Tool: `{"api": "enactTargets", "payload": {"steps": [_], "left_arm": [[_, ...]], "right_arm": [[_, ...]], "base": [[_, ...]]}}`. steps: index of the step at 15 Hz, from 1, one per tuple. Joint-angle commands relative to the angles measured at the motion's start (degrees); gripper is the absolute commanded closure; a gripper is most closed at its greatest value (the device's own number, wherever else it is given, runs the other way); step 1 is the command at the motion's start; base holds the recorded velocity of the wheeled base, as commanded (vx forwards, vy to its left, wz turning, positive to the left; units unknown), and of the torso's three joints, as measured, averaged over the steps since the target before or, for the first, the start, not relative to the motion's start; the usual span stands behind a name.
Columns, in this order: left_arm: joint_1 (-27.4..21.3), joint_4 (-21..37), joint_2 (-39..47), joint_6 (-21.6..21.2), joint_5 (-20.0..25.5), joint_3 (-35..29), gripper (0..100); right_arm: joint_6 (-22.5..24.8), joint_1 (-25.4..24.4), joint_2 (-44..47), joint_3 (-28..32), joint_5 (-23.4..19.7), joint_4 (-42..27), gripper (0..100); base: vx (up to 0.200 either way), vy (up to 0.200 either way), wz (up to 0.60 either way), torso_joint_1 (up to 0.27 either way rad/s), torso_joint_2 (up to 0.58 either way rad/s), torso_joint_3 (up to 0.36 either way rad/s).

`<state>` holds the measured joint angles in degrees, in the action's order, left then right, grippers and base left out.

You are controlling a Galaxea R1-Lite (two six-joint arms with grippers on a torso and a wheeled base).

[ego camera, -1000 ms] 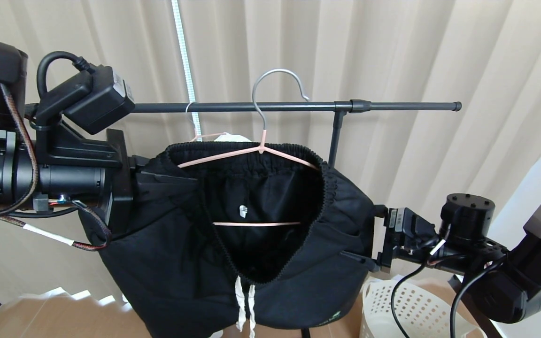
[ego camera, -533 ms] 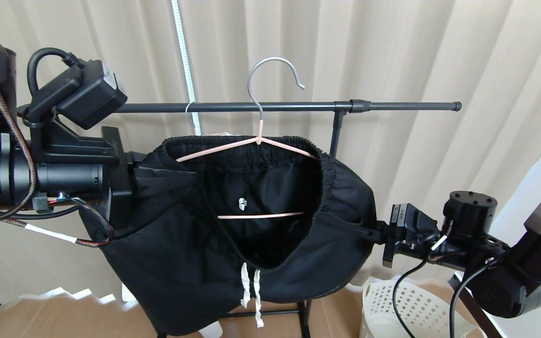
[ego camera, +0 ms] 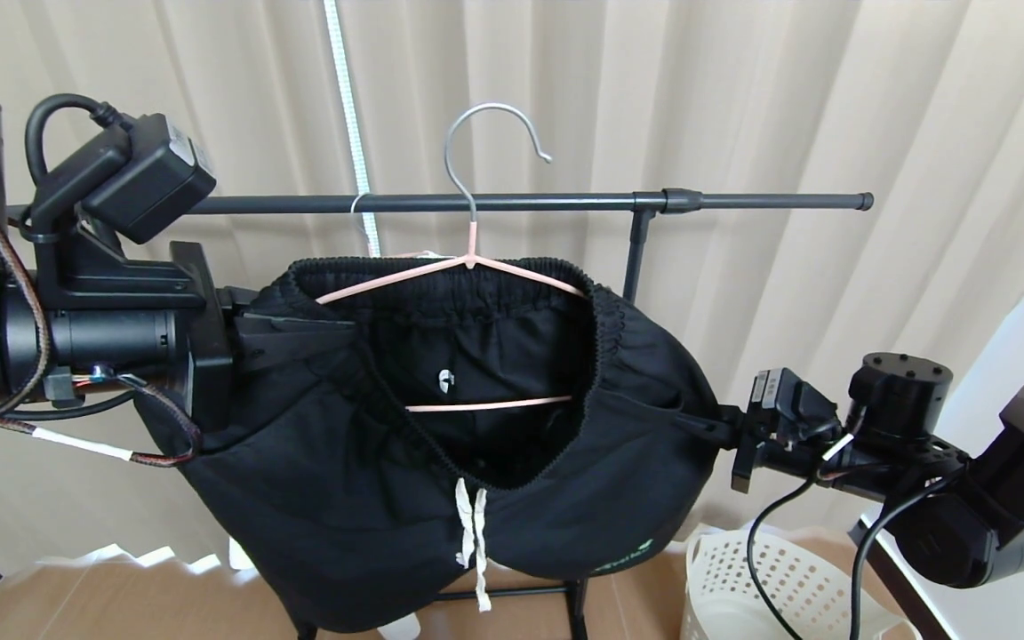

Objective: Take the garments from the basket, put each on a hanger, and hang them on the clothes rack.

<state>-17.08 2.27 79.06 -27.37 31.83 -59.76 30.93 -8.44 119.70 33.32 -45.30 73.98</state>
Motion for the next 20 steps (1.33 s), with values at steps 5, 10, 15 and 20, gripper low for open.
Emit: {"api": "enactTargets", "payload": {"steps": [5, 10, 15, 20], "left_arm": [[2.0, -0.1, -0.5, 0.2, 0.0, 0.1, 100], [2.8, -0.2, -0.1, 0.3, 0.1, 0.4, 100], [2.8, -1.9, 0.3, 2.1, 0.0, 0.4, 100], [2.8, -5.1, 2.0, 7.8, -0.9, 0.4, 100]], "right_arm": [[-0.4, 0.9, 0.0, 0.2, 0.0, 0.2, 100], [-0.3, 0.5, 0.2, -0.4, -0.1, 0.3, 100], [0.6, 0.1, 0.1, -1.2, -0.1, 0.5, 0], [0.1, 0.0, -1.7, -1.1, -0.5, 0.4, 0]], "base": [[0.000, 0.000, 0.00, 0.000, 0.00, 0.000], [0.000, 0.000, 0.00, 0.000, 0.00, 0.000], [0.000, 0.000, 0.00, 0.000, 0.00, 0.000], [0.000, 0.000, 0.00, 0.000, 0.00, 0.000]]}}
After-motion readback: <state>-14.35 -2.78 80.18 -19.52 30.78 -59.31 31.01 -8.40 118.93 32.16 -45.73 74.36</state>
